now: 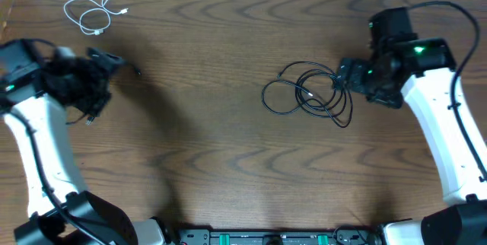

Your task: Untangle cables

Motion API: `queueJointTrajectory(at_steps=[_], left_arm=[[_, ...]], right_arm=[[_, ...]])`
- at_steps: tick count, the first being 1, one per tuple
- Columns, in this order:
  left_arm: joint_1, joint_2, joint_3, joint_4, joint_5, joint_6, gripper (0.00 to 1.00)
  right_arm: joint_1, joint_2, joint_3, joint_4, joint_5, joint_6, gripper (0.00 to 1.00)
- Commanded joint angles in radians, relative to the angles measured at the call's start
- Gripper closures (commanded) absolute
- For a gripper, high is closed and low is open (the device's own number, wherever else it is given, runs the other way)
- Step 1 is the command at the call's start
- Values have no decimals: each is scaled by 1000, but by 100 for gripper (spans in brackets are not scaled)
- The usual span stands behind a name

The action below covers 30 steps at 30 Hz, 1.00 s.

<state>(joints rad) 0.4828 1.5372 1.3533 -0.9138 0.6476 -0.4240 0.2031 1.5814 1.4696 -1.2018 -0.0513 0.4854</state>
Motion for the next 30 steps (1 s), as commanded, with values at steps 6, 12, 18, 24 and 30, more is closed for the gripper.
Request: queueJointTrajectory(at_steps=[6,12,18,24,30], left_arm=[[-278,31,-15,-82,-26,117,5],[-448,32,-16,-100,-199,116,5],[-585,32,-16,-99,-306,117,5],[-671,32,-16,-98,-351,116,5],[-692,32,-16,-97,-351,113,5]], right_arm=[[143,8,-191,126,-3,-117,1],[154,8,-349,274,-1,-161,1],[151,8,-456,409,113,-184,1],[152,8,-521,522,101,-300,56],[152,8,-594,600,103,-301,47]])
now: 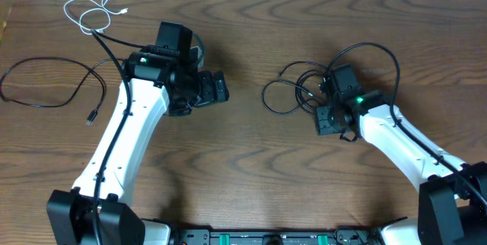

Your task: Untangle cables

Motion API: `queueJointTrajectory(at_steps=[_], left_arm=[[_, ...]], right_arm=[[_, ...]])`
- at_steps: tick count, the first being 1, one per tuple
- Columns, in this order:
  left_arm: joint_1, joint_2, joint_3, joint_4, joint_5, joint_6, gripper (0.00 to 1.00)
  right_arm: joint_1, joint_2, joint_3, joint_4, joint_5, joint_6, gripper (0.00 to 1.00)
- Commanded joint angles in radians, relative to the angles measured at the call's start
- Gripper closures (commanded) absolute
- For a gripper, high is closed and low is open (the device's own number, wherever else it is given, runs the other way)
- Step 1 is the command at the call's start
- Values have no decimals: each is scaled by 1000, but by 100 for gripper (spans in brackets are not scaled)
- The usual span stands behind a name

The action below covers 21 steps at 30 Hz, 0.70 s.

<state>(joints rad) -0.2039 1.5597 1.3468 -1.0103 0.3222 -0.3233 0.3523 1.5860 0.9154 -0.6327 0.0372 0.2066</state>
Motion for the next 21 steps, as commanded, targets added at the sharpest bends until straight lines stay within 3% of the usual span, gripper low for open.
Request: queueJointTrajectory(at_steps=[1,3,4,11,16,21], left_arm=[[-5,10,-9,1,-25,12,5],[-5,10,-9,0,-24,12,5],[-5,10,-9,-2,-24,12,5],[-5,10,-11,1,-24,12,5],[-5,10,-11,1,-24,12,5],[-5,10,-13,1,-23,12,5]], right_arm=[[3,4,-48,42,17,-21,62],[3,4,-49,44,16,-21,91],[3,3,-48,46,16,-21,99],[2,-49,85,-47,-13,110,99],[2,-141,337,-141,-79,115,99],[2,-238,585,-72,-118,115,99]])
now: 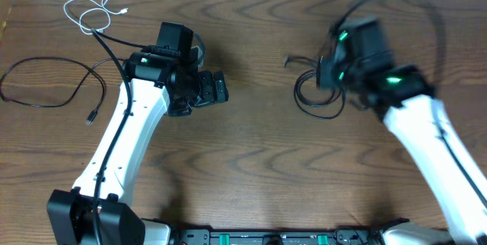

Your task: Untangle cables

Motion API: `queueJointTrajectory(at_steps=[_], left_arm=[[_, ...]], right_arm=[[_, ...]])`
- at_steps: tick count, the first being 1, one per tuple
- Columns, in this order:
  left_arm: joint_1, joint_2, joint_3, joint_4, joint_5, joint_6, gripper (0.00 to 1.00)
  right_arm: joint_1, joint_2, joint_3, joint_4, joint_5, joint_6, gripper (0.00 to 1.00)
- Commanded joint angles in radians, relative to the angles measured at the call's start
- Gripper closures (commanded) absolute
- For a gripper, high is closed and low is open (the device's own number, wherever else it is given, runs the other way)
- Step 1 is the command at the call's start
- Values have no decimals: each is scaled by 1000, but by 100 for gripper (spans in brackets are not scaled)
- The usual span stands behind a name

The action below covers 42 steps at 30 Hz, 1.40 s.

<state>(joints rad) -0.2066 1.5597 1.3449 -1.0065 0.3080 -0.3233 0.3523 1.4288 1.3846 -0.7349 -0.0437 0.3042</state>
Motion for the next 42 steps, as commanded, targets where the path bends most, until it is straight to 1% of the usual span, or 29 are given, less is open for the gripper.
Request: queueJointTrajectory(at_steps=[1,4,6,9,12,16,17,19,21,26,31,33,38,40,42], left_arm=[[-3,10,-12,-3,-6,12,5],[-3,10,-13,-3,-5,12,5],[-3,10,-13,-2,-5,12,5],[-3,10,-13,-1,-5,12,5],[-3,10,-13,1,-5,12,5],[-5,10,-13,3,6,12,5],[-6,10,-13,6,17,13,5],[-14,10,-13,21,43,13,5],[-27,10,-13,46,64,13,5],[-71,10,-13,134,98,16,5],[-113,10,-13,276,247,16,5],[-134,10,-14,329,282,15,5],[-194,10,-13,418,283,13,5],[-213,10,-13,449,280,13,5],[-232,10,-13,468,243,12,5]], right_arm=[[2,-97,147,66,-36,17,98],[2,-138,186,187,-34,36,99],[2,-156,186,261,-34,97,99],[2,-161,186,319,-34,176,98],[2,-150,184,321,-35,204,99],[2,-111,184,265,-35,206,98],[2,-103,184,257,-35,220,98],[2,-90,184,250,-35,298,99],[1,-88,184,269,-38,383,99],[1,-100,184,383,-80,492,99],[1,-116,184,504,-113,624,99],[1,-121,184,544,-113,674,99],[1,-129,184,627,-129,777,99],[1,-129,184,668,-142,800,99],[1,-129,184,705,-156,800,99]])
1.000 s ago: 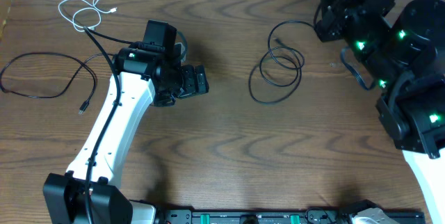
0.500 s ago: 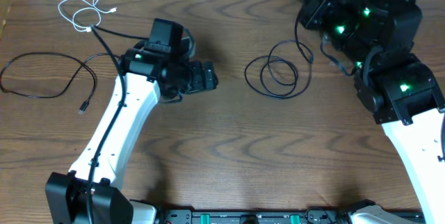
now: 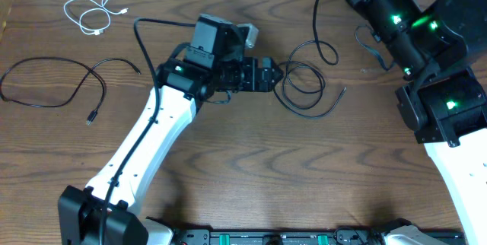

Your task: Untangle cables

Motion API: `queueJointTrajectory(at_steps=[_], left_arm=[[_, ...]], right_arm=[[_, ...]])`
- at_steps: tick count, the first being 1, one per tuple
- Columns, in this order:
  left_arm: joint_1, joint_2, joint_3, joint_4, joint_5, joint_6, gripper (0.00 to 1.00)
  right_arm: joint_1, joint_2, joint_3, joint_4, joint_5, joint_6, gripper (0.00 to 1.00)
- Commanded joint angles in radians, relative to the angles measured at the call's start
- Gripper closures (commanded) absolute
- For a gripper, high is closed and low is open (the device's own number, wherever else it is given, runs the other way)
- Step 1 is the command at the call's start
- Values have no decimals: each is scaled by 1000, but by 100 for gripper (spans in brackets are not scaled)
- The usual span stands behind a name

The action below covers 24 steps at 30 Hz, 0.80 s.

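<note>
A tangle of black cable (image 3: 304,93) lies right of the table's middle. My left gripper (image 3: 274,74) reaches in from the left, its tip at the tangle's left loop; the overhead view does not show how its jaws stand. My right gripper is raised high at the top right, close to the camera. One strand (image 3: 315,17) of the tangle rises from the table up to it, so it holds that cable. Its fingertips are hidden.
A separate black cable (image 3: 53,60) lies spread out at the far left, its plug end toward the front. A coiled white cable (image 3: 95,15) sits at the back left corner. The right arm's bulk covers the table's right side.
My left gripper has moved right from left of centre to the tangle's left edge. My right gripper, then low at the tangle, is now raised at the top right with a strand drawn up.
At first my left gripper was at the far left over a black cable and my right gripper was at the tangle's right side. Then that cable lay alone at the left and my left gripper was near the centre. Now both grippers work the tangle, its loops pulled looser.
</note>
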<state>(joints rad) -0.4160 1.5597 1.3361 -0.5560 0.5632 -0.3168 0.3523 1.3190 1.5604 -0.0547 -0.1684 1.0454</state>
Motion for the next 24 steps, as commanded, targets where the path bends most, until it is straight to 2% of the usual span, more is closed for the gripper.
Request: queueJointTrajectory(at_steps=[1,4,9,15,18,22,24], left_arm=[[-34,10,-5,16,-52,6,5],[-66,18,-5,17,-134,6,5],[-103,75,-5,40,-182,6,5],[-116,190,-5,83,-179,-61,5],[-119,232,-5,84,-114,-69,6],[-119,257,-5,89,-36,-69,13],[-120,257,-5,90,-28,-69,27]], right_arm=[[1,-21,8,38,-38,58,99],[1,-27,8,41,-42,58,99],[1,-27,8,38,-56,58,99],[1,-27,8,37,-64,58,99],[1,-27,8,37,-63,57,99],[-12,-27,8,35,-64,57,99],[-13,-27,8,32,-63,57,99]])
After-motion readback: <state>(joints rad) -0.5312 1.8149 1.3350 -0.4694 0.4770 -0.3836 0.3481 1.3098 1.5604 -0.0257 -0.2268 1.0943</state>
